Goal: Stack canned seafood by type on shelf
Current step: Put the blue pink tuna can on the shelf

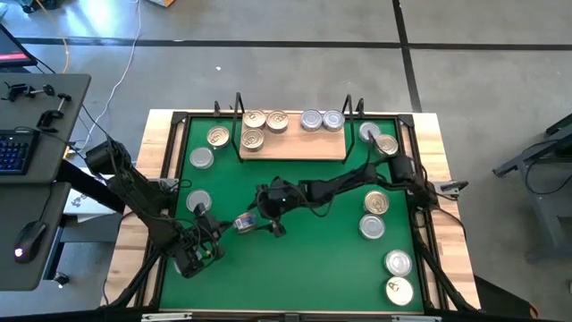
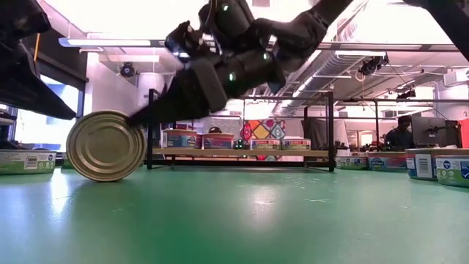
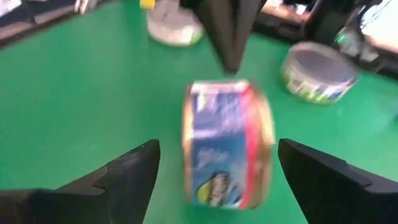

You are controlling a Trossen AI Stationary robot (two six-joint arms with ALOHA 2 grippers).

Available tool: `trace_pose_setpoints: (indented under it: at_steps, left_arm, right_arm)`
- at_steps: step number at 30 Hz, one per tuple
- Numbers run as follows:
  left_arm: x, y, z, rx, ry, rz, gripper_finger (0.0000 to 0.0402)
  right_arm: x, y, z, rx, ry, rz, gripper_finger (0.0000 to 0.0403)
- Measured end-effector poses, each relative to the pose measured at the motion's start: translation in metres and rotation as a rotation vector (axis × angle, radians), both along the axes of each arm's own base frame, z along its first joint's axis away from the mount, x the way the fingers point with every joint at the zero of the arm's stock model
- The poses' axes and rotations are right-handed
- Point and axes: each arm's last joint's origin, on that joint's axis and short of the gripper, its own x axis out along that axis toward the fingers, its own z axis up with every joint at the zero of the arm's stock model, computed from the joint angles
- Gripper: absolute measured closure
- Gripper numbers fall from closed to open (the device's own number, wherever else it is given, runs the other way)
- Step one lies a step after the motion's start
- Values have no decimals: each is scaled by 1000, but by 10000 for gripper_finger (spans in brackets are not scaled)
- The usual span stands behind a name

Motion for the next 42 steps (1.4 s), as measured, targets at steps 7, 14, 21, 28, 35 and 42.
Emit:
trace_pose_setpoints:
  at_steps: [7,14,21,28,35,42]
  left_arm:
    - [0,0,0,6,-3,0,401]
    - [0,0,0,14,-10,1,401]
    - [0,0,1,16,-14,1,401]
    - [-3,3,0,20,56,-17,401]
    - [-6,6,0,6,77,13,402]
    - [-6,7,1,34,39,22,402]
  right_arm:
    - [1,3,-4,-3,-14,5,87]
    - [2,5,-10,-17,-22,15,156]
    - [5,9,-23,-8,-25,18,209]
    - [0,17,-11,-23,27,-135,218]
    - [-35,38,45,-559,126,-419,218]
    - [-43,-13,64,-920,239,-622,219]
